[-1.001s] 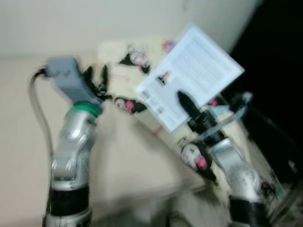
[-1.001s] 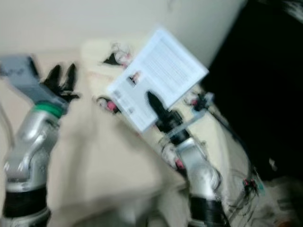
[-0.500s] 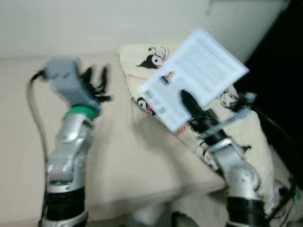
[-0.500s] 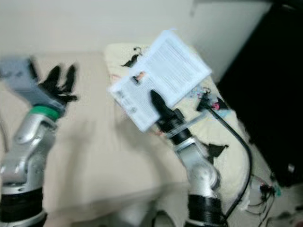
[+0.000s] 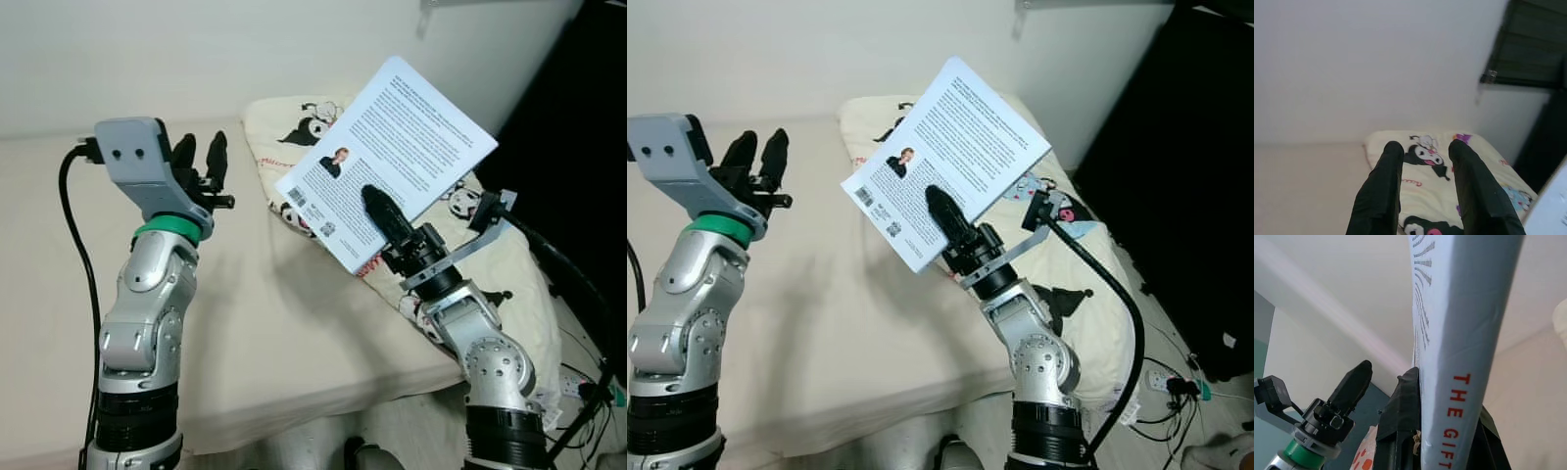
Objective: Clean up the room
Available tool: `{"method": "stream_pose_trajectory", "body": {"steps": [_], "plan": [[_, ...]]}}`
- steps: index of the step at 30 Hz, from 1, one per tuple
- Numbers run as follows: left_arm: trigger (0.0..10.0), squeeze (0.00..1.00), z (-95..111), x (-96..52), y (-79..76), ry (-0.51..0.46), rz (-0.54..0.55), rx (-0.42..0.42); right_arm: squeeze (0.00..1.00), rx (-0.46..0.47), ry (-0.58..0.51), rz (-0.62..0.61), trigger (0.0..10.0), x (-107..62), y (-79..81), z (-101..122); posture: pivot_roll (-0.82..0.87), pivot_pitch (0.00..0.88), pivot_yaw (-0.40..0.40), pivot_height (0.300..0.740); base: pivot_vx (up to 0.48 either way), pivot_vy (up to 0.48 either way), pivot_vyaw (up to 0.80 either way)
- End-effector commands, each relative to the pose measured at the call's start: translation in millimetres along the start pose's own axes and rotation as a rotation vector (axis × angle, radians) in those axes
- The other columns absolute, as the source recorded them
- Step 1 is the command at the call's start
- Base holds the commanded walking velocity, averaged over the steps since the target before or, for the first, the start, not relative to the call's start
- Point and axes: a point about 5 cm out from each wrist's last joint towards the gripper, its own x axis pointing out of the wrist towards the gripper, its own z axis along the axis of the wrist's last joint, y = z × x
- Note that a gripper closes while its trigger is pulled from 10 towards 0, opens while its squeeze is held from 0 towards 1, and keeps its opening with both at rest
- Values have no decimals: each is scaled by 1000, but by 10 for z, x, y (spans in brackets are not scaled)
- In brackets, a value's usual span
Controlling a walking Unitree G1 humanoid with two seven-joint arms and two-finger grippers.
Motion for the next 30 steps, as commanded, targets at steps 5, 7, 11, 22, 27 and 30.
{"method": "stream_pose_trajectory", "body": {"steps": [5, 7, 11, 22, 27, 30], "plan": [[10000, 0, -122, -41, -39, 58, -35, 40, 0, 7, -15, 21, 10000, -3, 19, 2, -35, 64, 10, 740, 0, 0, 0], [10000, 0, -178, -57, -31, 79, -41, 64, 0, -2, -3, 11, 10000, -7, 2, -24, -34, 63, 10, 740, 0, 0, 0], [10000, 0, -305, -95, 1, 123, -48, 123, 0, -30, 14, -31, 10000, -21, -55, -61, -33, 63, 10, 740, 0, 0, 0], [10000, 0, -529, -220, -3, 204, -66, 159, 0, -41, 32, -79, 10000, -72, -139, -118, -32, 70, 10, 740, 0, 0, 0], [10000, 0, -532, -223, 15, 203, -54, 161, 0, -38, 33, -77, 10000, -69, -137, -123, -31, 74, 9, 740, 0, 0, 0], [10000, 0, -531, -226, 27, 199, -46, 162, 0, -38, 34, -75, 10000, -70, -140, -126, -29, 78, 7, 740, 0, 326, 0]]}}
